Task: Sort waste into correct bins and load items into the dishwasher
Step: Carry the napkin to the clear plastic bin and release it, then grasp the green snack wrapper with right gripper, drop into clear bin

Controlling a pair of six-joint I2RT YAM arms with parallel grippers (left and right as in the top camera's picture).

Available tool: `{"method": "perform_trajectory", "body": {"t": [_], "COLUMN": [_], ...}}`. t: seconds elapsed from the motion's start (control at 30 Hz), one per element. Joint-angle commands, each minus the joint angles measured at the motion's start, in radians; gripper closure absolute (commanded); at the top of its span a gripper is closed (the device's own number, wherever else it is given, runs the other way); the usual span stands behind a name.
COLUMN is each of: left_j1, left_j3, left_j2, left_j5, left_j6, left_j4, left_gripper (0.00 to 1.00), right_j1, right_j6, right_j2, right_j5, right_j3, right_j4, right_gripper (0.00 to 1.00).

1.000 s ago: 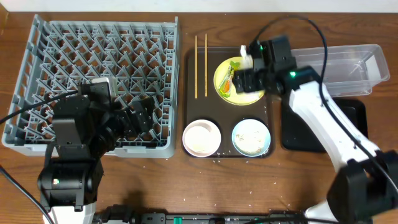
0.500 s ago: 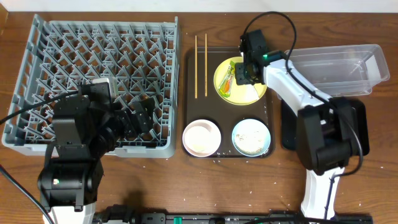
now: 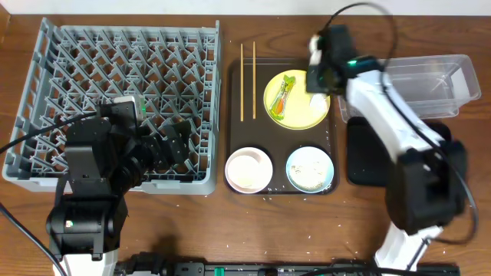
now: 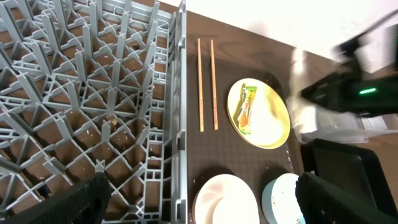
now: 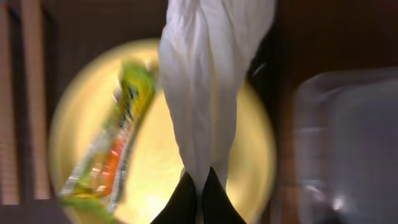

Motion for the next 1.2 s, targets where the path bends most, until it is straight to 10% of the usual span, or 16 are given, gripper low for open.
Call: {"method": "perform_trajectory", "body": {"t": [0.0, 0.27, 0.33, 0.5, 0.67, 0.9, 1.17], "left_j1": [-0.003, -0.003, -0.003, -0.003, -0.003, -0.003, -0.003], "left_j3": [0.019, 0.019, 0.019, 0.019, 0.019, 0.019, 0.019], "left_j2": [-0.002, -0.002, -0.002, -0.002, -0.002, -0.002, -0.002], "left_j5": [0.014, 0.014, 0.014, 0.014, 0.014, 0.014, 0.014], "left_j6": [0.013, 0.013, 0.013, 0.013, 0.013, 0.013, 0.013], "left_j4": [-0.002, -0.002, -0.002, -0.002, -0.002, -0.002, -0.072], "left_gripper": [0.04, 0.04, 0.04, 0.04, 0.04, 0.04, 0.04], "right_j1": [-0.102, -0.319, -0.337, -0.340, -0.303, 0.008, 0.184], "right_j6": [0.085, 0.533, 0.528, 0.451, 0.401, -0.118, 0.205], "right_j2": [-0.095, -0.066, -0.048, -0.050, -0.114, -0.092, 0.175], "right_j5": [-0.022, 0.070, 0.071, 0.009, -0.113, -0.215, 0.082], "right_j3": [0.011, 0.006, 0.006, 0.006, 0.007, 0.004, 0.003], "right_j4": [-0.018, -0.080, -0.051, -0.045, -0.027, 0.049, 0.185], "right_gripper": [0.99, 0.99, 0.98, 0.52, 0.52, 0.50, 0.48]}}
